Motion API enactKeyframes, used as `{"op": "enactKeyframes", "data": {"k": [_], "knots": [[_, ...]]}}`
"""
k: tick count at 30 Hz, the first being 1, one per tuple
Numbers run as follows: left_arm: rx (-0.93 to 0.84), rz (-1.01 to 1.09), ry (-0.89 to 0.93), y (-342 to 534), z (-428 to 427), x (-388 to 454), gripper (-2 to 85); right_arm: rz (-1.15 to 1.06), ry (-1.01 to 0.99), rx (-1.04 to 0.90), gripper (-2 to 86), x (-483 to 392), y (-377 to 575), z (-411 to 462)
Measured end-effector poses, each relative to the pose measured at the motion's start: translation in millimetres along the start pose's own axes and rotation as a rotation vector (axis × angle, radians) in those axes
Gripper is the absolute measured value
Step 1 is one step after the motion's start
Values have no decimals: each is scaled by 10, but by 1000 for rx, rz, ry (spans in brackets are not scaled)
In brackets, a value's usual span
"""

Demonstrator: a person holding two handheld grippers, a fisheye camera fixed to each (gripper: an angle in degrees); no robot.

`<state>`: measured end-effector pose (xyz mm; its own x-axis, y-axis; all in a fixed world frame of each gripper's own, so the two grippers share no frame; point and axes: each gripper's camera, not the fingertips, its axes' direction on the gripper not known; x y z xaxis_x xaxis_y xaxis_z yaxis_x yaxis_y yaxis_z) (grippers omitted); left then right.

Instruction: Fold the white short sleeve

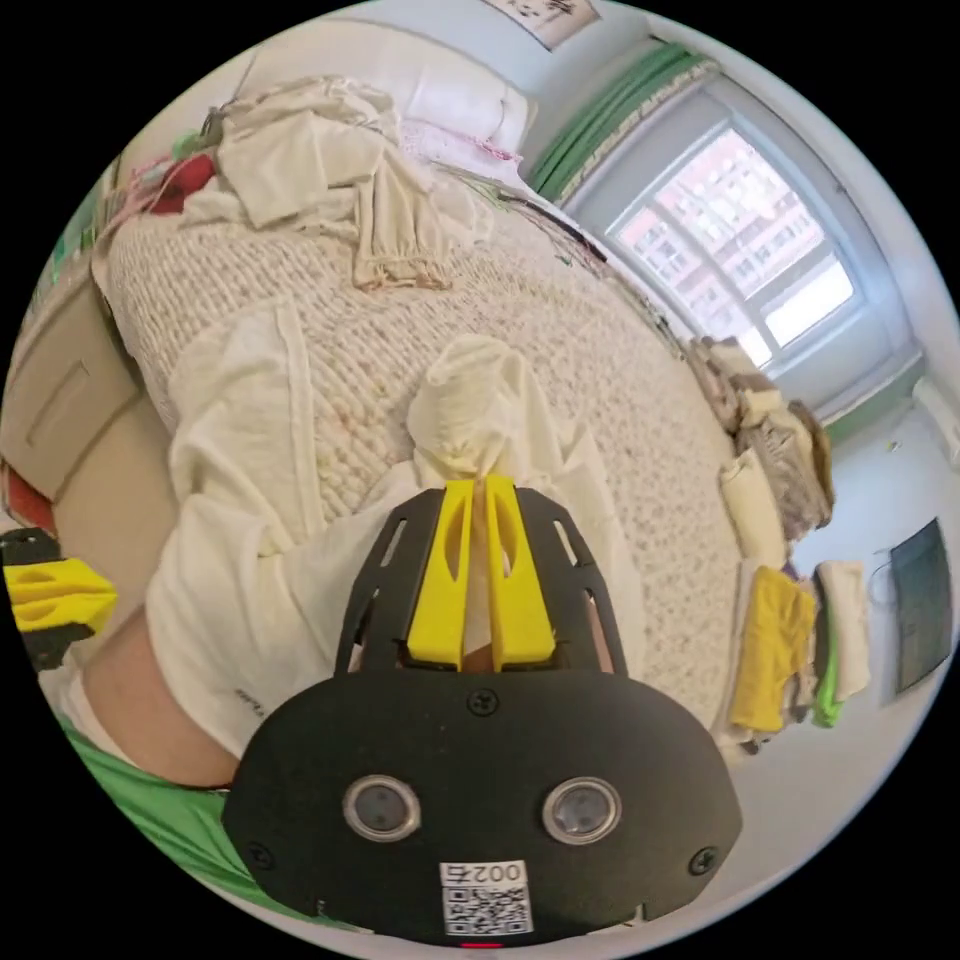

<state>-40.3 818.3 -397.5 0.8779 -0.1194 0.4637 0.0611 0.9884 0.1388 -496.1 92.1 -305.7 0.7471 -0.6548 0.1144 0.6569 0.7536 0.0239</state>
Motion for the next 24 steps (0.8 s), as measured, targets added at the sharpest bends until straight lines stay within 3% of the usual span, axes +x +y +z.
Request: {"op": "enactKeyframes", "data": {"k": [3,6,13,17,24], "knots": [[87,-69,71,-100,-168,-234,-6,-51,-27,192,-2,-236,301,-460],[151,-128,210,-299,-233,-410,21,1,-52,253,-3,-398,590,-703],[75,-305,451,-715,-11,-674,64,12,-140,274,2,-623,1080,-815],[5,-364,582,-734,43,-815,33,9,-211,247,9,-526,1217,-779],[-17,-330,585,-633,-124,-839,-13,4,-400,255,42,-126,1401,-872]]}}
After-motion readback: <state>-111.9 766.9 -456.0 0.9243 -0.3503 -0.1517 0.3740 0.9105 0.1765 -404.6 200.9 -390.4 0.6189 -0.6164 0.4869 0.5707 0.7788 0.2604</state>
